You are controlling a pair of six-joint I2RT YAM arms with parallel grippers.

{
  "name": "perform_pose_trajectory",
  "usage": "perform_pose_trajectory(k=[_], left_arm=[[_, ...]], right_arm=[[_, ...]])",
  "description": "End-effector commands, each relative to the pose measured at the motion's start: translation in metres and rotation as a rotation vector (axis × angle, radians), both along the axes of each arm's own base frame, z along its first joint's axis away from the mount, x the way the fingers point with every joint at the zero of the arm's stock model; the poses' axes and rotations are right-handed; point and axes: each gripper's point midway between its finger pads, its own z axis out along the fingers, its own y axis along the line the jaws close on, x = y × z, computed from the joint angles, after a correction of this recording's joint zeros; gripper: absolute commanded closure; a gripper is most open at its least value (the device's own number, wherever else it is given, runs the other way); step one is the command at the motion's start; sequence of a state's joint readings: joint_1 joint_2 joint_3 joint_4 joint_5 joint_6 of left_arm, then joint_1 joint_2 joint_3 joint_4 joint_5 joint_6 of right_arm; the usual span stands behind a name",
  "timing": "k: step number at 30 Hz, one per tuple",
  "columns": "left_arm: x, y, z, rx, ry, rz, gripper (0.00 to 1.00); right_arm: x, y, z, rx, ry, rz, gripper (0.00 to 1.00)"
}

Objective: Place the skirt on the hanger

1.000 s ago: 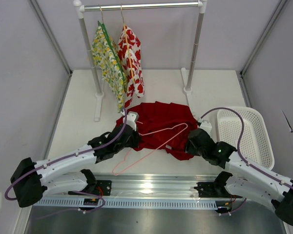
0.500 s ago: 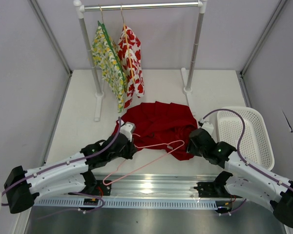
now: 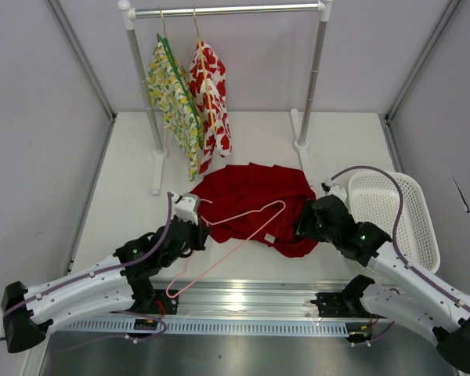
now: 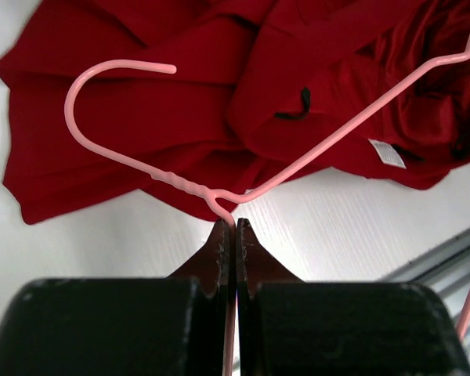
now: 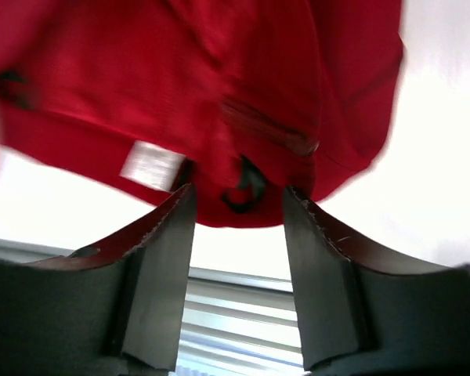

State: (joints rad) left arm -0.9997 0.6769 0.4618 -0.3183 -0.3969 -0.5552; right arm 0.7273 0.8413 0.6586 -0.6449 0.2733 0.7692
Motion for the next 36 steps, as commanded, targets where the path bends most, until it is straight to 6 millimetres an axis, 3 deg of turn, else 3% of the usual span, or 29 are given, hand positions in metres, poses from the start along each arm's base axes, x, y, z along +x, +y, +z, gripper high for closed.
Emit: perform_pose_trajectory(k=[1,4,6,7,11,16,18,21,24,29,36], left_arm=[[0.017,-0.003,0.029,-0.026,-0.129,0.053,1.00],[0.023,-0.004,0.030,0.015,-0.151,0.062,1.00],[0.025,-0.006,0.035,0.017,-0.165,0.057,1.00],[0.026,-0.007,0.038,0.014,-0.169,0.058,1.00],[0.028,-0.013,0.050,0.010,-0.187,0.038,1.00],[0.024,-0.027,0.073,-0.063,-0.223,-0.022,1.00],[0.023,-0.030,0.086,-0.092,-0.236,-0.034,1.00],[0.020,-0.031,0.097,-0.136,-0.242,-0.046,1.00],[0.012,-0.037,0.114,-0.204,-0.253,-0.089,1.00],[0.001,-0.043,0.134,-0.322,-0.268,-0.144,1.00],[-0.007,-0.046,0.146,-0.397,-0.295,-0.185,1.00]], right_arm=[[0.010,0.018,0.054,0.123,-0.088,0.054,0.39],[0.014,0.027,0.087,0.210,-0.152,0.069,0.33],[0.015,0.033,0.101,0.248,-0.167,0.083,0.34],[0.017,0.038,0.112,0.268,-0.179,0.091,0.39],[0.019,0.061,0.129,0.359,-0.193,0.163,0.41],[0.025,0.080,0.099,0.352,-0.106,0.184,0.40],[0.024,0.076,0.077,0.321,-0.069,0.167,0.49],[0.030,0.063,0.057,0.284,-0.061,0.111,0.72],[0.032,0.055,0.044,0.278,-0.058,0.090,0.81],[0.035,0.052,0.035,0.293,-0.060,0.088,1.00],[0.029,0.066,0.045,0.398,-0.057,0.148,1.00]])
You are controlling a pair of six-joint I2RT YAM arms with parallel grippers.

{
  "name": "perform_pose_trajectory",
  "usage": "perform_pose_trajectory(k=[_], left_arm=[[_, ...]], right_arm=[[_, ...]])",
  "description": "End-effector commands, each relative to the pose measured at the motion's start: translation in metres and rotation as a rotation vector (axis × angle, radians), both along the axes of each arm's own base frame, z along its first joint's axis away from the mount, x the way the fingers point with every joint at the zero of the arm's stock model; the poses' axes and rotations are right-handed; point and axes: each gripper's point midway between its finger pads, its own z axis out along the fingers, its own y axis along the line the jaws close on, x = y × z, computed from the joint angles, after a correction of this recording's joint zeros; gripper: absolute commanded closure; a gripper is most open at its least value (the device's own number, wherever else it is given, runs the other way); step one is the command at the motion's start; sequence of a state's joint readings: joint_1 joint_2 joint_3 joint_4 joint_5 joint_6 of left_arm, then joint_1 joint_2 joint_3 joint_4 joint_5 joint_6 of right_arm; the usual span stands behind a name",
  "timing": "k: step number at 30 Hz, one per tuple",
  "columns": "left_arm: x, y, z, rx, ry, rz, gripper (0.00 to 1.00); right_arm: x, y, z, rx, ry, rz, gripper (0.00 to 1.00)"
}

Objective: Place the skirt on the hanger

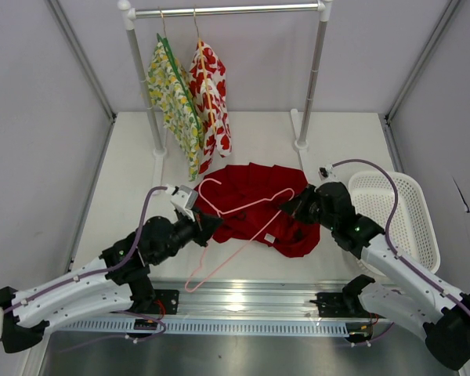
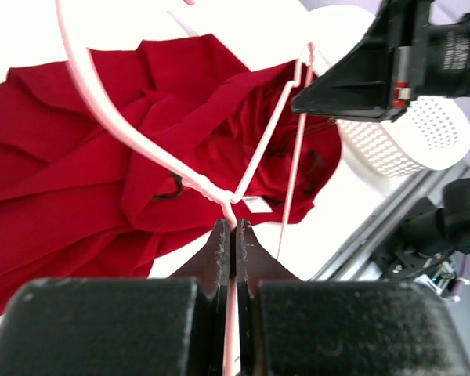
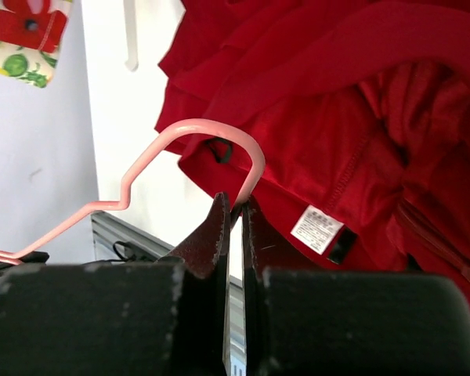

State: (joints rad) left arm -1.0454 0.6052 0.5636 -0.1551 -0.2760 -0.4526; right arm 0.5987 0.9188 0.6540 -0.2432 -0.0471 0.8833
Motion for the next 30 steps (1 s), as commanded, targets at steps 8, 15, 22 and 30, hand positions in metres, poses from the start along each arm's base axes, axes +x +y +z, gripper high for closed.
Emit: perform_pose_trajectory(k=[8,15,22,30], left_arm=[[0.001,-0.011,0.058,-0.218,-0.107,-0.024,0.99],[0.000,-0.013,0.070,-0.262,-0.131,-0.035,0.84],[0.001,-0.017,0.074,-0.266,-0.144,-0.043,0.78],[-0.001,-0.022,0.066,-0.275,-0.120,-0.061,0.79]], right_arm=[[-0.023,0.007,0.004,0.014,-0.006,0.134,1.00],[-0.029,0.012,0.003,0.041,0.011,0.166,1.00],[-0.031,0.015,0.011,0.080,0.005,0.180,1.00],[-0.031,0.012,0.010,0.092,0.017,0.151,1.00]])
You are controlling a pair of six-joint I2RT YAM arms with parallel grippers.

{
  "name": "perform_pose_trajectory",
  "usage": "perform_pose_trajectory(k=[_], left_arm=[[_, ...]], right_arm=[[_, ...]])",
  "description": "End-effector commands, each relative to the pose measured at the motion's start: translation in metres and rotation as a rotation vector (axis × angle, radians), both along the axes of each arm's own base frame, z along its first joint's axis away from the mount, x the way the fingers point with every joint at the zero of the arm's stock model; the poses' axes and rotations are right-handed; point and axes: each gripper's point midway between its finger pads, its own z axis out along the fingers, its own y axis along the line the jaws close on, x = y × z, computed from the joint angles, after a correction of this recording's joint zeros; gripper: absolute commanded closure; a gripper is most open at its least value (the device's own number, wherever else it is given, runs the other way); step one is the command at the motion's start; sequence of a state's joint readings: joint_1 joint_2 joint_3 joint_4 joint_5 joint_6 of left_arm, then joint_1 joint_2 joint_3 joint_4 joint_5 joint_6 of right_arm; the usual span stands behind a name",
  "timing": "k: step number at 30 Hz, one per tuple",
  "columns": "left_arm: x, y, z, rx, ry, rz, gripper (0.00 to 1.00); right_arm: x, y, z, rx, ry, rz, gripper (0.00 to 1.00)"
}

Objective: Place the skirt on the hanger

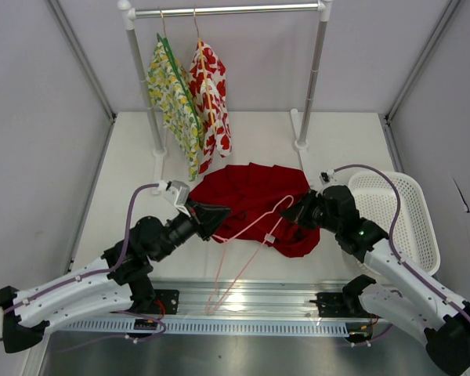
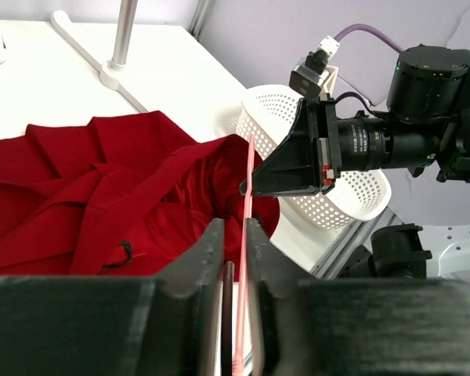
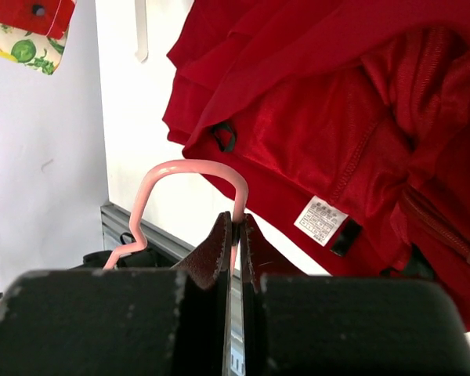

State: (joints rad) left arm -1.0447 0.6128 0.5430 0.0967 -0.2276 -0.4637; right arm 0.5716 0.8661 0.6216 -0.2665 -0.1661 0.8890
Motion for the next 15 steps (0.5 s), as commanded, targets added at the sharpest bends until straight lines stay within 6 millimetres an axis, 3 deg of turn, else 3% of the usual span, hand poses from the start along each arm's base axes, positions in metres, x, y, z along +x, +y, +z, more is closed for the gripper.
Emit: perform_pose_trajectory(k=[1,5,15], left_arm=[[-0.001,0.000,0.018,-0.082,-0.021,-0.007,0.76],[-0.005,0.006,0.027,-0.082,-0.051,-0.009,0.62],[-0.019,-0.017,0.012,-0.045,-0.031,-0.145,0.55]], right_arm=[[-0.011,0.009,0.012,0.049,-0.023,0.065,1.00],[-0.009,0.005,0.012,0.114,-0.003,0.001,1.00],[0.010,-0.006,0.049,0.288,0.000,-0.179,1.00]])
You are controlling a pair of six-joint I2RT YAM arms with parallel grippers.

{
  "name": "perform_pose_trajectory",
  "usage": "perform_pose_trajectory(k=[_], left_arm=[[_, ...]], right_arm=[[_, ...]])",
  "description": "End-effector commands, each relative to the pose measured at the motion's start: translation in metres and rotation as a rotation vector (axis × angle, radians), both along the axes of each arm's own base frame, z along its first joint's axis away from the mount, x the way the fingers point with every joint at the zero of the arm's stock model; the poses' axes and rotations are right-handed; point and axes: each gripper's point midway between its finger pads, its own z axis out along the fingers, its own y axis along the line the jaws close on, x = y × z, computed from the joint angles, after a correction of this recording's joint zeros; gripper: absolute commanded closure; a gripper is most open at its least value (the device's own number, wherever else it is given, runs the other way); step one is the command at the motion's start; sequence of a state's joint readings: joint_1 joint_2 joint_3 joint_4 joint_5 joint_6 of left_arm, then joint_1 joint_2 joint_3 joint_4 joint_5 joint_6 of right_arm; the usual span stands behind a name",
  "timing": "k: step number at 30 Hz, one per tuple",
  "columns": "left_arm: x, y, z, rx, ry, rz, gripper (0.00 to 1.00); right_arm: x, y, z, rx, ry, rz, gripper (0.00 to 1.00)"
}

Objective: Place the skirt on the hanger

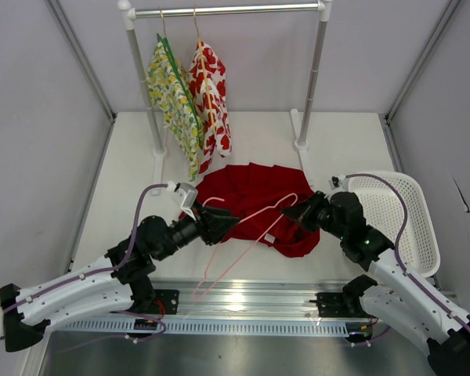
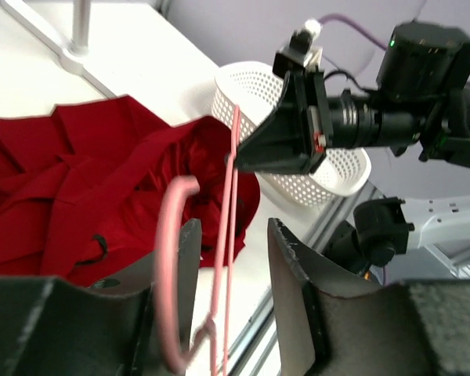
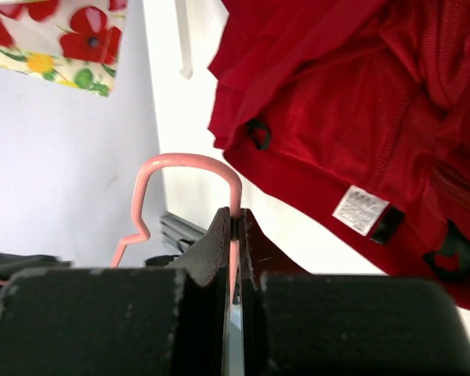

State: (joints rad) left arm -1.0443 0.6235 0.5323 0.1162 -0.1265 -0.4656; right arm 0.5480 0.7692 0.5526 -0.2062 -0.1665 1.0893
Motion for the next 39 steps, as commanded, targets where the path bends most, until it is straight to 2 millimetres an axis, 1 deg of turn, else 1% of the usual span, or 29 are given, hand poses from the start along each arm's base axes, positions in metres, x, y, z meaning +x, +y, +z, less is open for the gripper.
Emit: perform_pose_trajectory(k=[1,5,9,10,11,13,14,16,20,21,24,27,28,30,32,33,34,35,36,37,38,39], left_arm=[[-0.005,-0.003,0.019,-0.057,-0.033,-0.038,0.53],[-0.003,0.007,0.027,-0.066,-0.061,0.000,0.48],[-0.004,0.003,0.020,-0.048,-0.052,-0.018,0.48],[-0.005,0.003,0.022,-0.062,-0.046,-0.019,0.48],[-0.004,0.002,0.016,-0.066,-0.039,-0.016,0.48],[-0.003,0.002,0.017,-0.078,-0.037,-0.009,0.48],[-0.002,0.002,0.015,-0.076,-0.035,-0.006,0.49],[0.002,0.000,0.015,-0.077,-0.037,0.008,0.50],[0.006,-0.004,0.020,-0.085,-0.041,0.012,0.54],[0.007,-0.005,0.016,-0.080,-0.031,0.016,0.55],[0.010,-0.007,0.016,-0.095,-0.030,0.027,0.58],[0.012,-0.008,0.016,-0.097,-0.033,0.033,0.69],[0.013,-0.007,0.017,-0.101,-0.035,0.037,0.79],[0.012,-0.006,0.019,-0.114,-0.045,0.039,0.86],[0.011,-0.007,0.022,-0.119,-0.057,0.027,0.97],[0.011,-0.007,0.021,-0.114,-0.061,0.023,1.00],[0.009,-0.008,0.021,-0.112,-0.066,0.014,1.00],[0.008,-0.009,0.022,-0.108,-0.076,0.002,1.00],[0.007,-0.009,0.021,-0.100,-0.082,-0.001,1.00],[0.008,-0.009,0.019,-0.087,-0.083,0.000,1.00],[0.012,-0.006,0.010,-0.039,-0.079,0.023,1.00],[0.014,-0.004,0.007,-0.011,-0.078,0.041,1.00]], right_arm=[[0.014,-0.004,0.036,0.110,-0.050,-0.090,1.00],[0.016,-0.005,0.041,0.133,-0.058,-0.098,1.00],[0.018,-0.008,0.047,0.172,-0.065,-0.116,1.00],[0.018,-0.006,0.047,0.177,-0.063,-0.110,1.00],[0.018,-0.005,0.048,0.184,-0.059,-0.106,1.00],[0.017,-0.004,0.050,0.204,-0.061,-0.101,1.00],[0.016,-0.003,0.047,0.210,-0.051,-0.098,1.00],[0.014,-0.003,0.047,0.213,-0.050,-0.098,1.00],[0.011,-0.002,0.043,0.230,-0.041,-0.092,1.00],[0.011,-0.001,0.044,0.233,-0.044,-0.086,1.00],[0.008,0.002,0.042,0.228,-0.041,-0.075,1.00],[0.006,0.003,0.040,0.230,-0.040,-0.071,1.00],[0.005,0.003,0.039,0.231,-0.042,-0.069,1.00],[0.003,0.003,0.038,0.223,-0.042,-0.067,1.00],[0.002,0.003,0.037,0.217,-0.043,-0.064,1.00],[0.002,0.003,0.035,0.208,-0.041,-0.063,1.00],[0.002,0.003,0.033,0.191,-0.046,-0.057,1.00],[0.001,0.002,0.025,0.162,-0.027,-0.056,1.00],[0.001,0.000,0.019,0.133,-0.012,-0.058,0.94],[0.002,-0.001,0.022,0.091,-0.037,-0.048,0.83],[-0.002,-0.006,0.009,0.025,-0.002,-0.047,0.51],[-0.001,-0.009,0.001,-0.037,0.017,-0.042,0.40]])
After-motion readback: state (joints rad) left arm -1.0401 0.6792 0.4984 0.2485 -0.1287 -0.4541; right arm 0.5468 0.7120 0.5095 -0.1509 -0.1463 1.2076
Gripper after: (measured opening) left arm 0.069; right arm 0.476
